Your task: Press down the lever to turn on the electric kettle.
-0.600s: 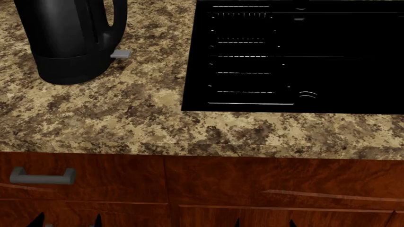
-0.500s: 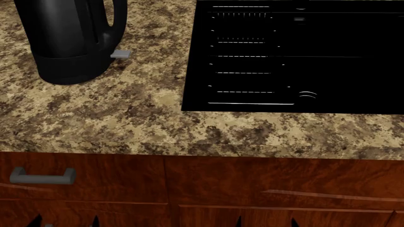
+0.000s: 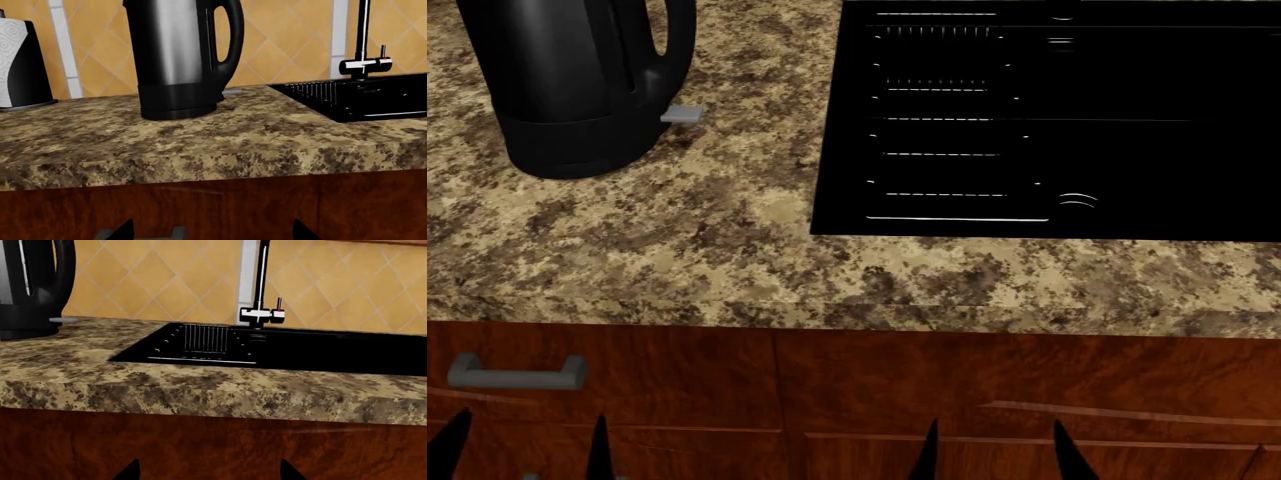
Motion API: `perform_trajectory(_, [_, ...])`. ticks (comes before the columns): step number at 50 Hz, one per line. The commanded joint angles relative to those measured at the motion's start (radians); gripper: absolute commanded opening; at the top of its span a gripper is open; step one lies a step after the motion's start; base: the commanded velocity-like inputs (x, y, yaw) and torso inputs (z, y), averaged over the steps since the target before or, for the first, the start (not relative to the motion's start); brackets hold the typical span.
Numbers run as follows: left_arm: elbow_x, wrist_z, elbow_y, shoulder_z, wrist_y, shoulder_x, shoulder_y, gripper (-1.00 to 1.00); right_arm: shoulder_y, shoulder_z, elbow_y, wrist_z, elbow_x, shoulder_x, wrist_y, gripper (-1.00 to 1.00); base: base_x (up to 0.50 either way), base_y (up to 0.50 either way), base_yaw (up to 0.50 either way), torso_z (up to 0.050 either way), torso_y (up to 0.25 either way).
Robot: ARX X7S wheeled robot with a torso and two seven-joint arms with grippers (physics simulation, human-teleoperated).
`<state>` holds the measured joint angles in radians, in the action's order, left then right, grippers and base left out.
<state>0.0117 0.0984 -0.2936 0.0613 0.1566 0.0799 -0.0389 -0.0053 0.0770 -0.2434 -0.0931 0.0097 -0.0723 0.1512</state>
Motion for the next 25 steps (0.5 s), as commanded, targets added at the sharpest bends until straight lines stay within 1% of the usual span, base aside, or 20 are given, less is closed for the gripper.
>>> perform_trajectory(1, [-0.016,-0.036,-0.315,0.000,0.484,0.065,0.252,1.00,0.247,0.031,-0.325,0.014,0.015,-0.038,0.461,1.00,0.00,0.00,0.00,0.000,0.000])
perform_trajectory(6, [-0.019,-0.035,-0.376,0.005,0.549,0.071,0.283,1.00,0.278,0.038,-0.390,0.012,0.023,-0.041,0.530,1.00,0.00,0.00,0.00,0.000,0.000])
perform_trajectory(9, [-0.020,-0.034,-0.394,0.009,0.566,0.074,0.290,1.00,0.277,0.042,-0.401,0.007,0.026,-0.041,0.533,1.00,0.00,0.07,0.00,0.000,0.000])
perform_trajectory(11, [-0.020,-0.032,-0.405,0.010,0.579,0.076,0.294,1.00,0.278,0.044,-0.391,0.006,0.029,-0.043,0.524,1.00,0.00,0.50,0.00,0.000,0.000])
perform_trajectory(16, [-0.021,-0.028,-0.429,0.013,0.607,0.080,0.305,1.00,0.297,0.047,-0.426,0.004,0.037,-0.048,0.569,1.00,0.00,0.50,0.00,0.000,0.000])
perform_trajectory(22, [-0.022,-0.027,-0.426,0.026,0.608,0.086,0.311,1.00,0.311,0.026,-0.390,0.017,0.070,-0.050,0.558,1.00,0.01,0.50,0.00,0.000,0.000])
perform_trajectory(25, [-0.023,-0.025,-0.423,0.031,0.605,0.086,0.311,1.00,0.317,0.012,-0.366,0.035,0.100,-0.049,0.554,1.00,0.23,0.09,0.00,0.000,0.000])
